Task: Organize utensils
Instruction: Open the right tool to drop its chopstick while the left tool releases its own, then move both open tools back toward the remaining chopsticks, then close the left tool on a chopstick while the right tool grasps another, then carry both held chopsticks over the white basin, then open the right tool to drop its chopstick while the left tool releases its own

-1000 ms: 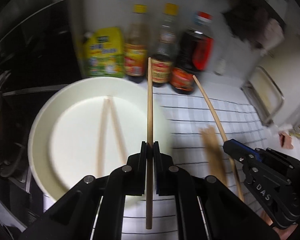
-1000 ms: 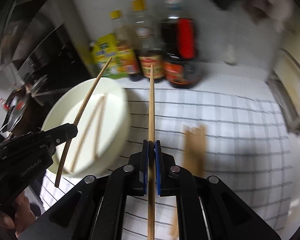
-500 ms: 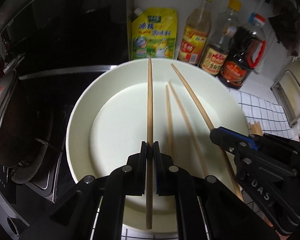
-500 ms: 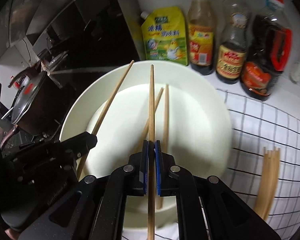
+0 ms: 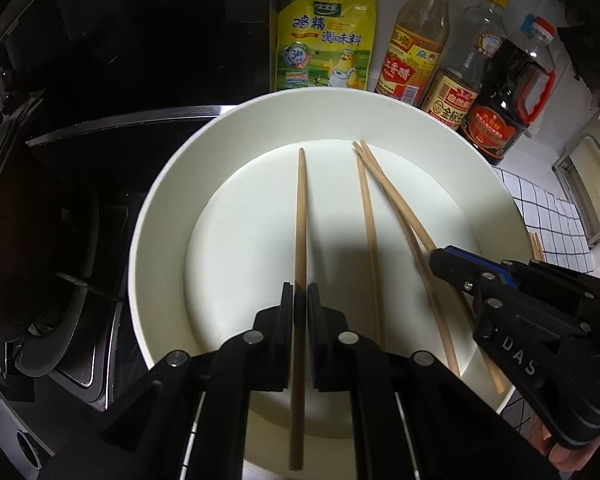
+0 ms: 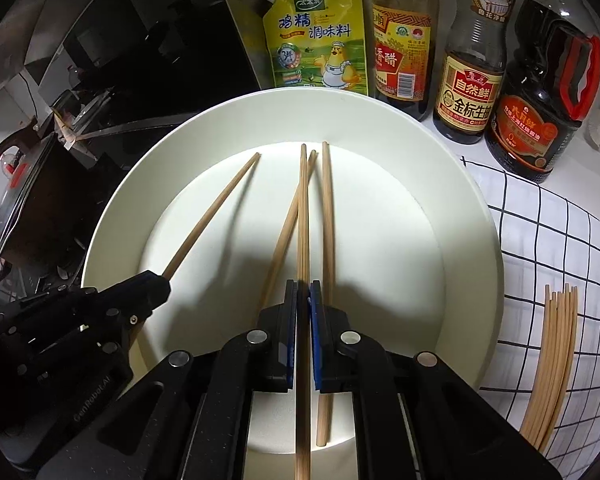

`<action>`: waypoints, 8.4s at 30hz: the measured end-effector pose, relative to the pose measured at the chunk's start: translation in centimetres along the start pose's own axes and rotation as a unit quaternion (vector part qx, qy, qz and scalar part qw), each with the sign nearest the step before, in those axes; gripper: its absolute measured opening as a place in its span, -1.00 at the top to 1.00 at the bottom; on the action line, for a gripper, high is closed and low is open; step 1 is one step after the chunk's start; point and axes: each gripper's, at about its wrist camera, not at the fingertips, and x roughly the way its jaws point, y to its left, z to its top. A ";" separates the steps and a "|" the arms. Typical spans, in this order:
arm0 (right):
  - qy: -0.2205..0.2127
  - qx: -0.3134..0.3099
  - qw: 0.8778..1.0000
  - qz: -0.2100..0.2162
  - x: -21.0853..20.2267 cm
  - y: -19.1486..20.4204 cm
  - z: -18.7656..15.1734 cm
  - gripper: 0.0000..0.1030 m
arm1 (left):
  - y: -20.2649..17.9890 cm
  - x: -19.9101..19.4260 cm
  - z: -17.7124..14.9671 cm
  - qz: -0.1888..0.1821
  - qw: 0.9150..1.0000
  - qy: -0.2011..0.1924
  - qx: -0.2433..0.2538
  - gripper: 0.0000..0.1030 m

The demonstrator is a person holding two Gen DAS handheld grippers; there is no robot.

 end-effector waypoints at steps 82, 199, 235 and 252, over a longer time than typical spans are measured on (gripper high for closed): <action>-0.026 0.088 0.991 -0.101 -11.6 -20.6 -17.2 0.32 | -19.4 -4.5 -9.2 -0.054 0.996 -0.027 0.060 -0.61; -0.046 0.048 0.994 -0.086 -9.4 -25.7 -14.9 0.88 | -26.8 3.1 -8.3 -0.030 0.996 0.023 0.084 0.86; -0.039 -0.033 0.999 0.016 -1.8 0.0 1.8 0.88 | -2.0 -0.6 1.1 0.035 0.999 -0.022 0.018 0.86; -0.001 0.001 1.000 0.003 0.6 -0.5 1.3 0.75 | -0.5 1.9 1.0 0.022 1.000 0.003 0.006 0.32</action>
